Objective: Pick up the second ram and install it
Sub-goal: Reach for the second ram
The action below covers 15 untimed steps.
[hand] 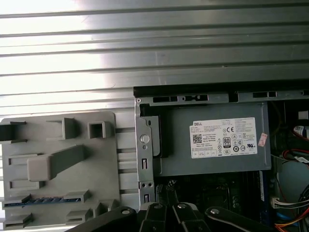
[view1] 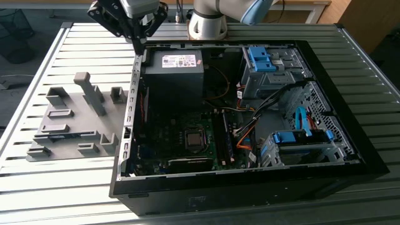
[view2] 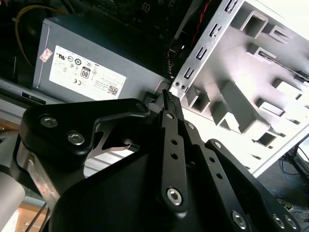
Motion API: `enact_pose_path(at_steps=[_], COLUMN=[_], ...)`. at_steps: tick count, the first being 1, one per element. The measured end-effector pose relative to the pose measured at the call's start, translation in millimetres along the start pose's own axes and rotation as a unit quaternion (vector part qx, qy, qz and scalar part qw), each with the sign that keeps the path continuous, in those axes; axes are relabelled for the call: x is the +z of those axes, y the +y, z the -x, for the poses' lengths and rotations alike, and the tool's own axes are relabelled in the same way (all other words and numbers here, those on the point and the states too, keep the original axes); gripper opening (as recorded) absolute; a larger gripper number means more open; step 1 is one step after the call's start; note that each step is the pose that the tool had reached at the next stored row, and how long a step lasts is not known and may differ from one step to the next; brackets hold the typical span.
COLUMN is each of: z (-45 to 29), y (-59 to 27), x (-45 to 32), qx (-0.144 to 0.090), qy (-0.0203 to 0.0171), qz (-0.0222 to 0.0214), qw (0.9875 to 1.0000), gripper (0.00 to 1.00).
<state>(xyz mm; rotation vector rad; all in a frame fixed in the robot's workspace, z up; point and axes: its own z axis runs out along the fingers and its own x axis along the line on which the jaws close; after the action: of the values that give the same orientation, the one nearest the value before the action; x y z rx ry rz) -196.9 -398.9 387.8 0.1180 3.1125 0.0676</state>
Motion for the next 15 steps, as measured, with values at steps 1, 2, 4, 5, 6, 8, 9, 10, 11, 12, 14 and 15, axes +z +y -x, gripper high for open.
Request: enact_pose_path(at_steps=[1,2,4,5,6,8,9,10,11,12,14,15], z=[-0.2,-0.5,-1.2,-1.8,-2.7,-4.6,-6.0,-7.7,-9.3,-11.1,-15.2,-17.9], y=[0.0,0.0,-0.1,-0.2,-0.2,-0.4,-0.5,-0.6,-0.7,-0.9,-1.2,-1.4], x=[0.0,0.1,0.1,0.1,0.1,0.2,0.2,0.2,0.2,0.2,0.2,0.2], qx=[0.0,0.0,0.0,0.0,0.0,0.0,0.0,0.0,0.0,0.0,0.0,0.0], qy=[0.0,0.0,0.0,0.0,0.0,0.0,0.0,0.0,0.0,0.0,0.0,0.0], qz=[0.0,0.0,0.0,0.0,0.0,0.0,0.0,0.0,0.0,0.0,0.0,0.0001], qw=[1.0,1.0,1.0,1.0,1.0,1.0,1.0,1.0,1.0,1.0,1.0,1.0], gripper=[0.11,0.11,0.11,0.11,0.11,0.11,0.11,0.11,0.11,0.11,0.11,0.11])
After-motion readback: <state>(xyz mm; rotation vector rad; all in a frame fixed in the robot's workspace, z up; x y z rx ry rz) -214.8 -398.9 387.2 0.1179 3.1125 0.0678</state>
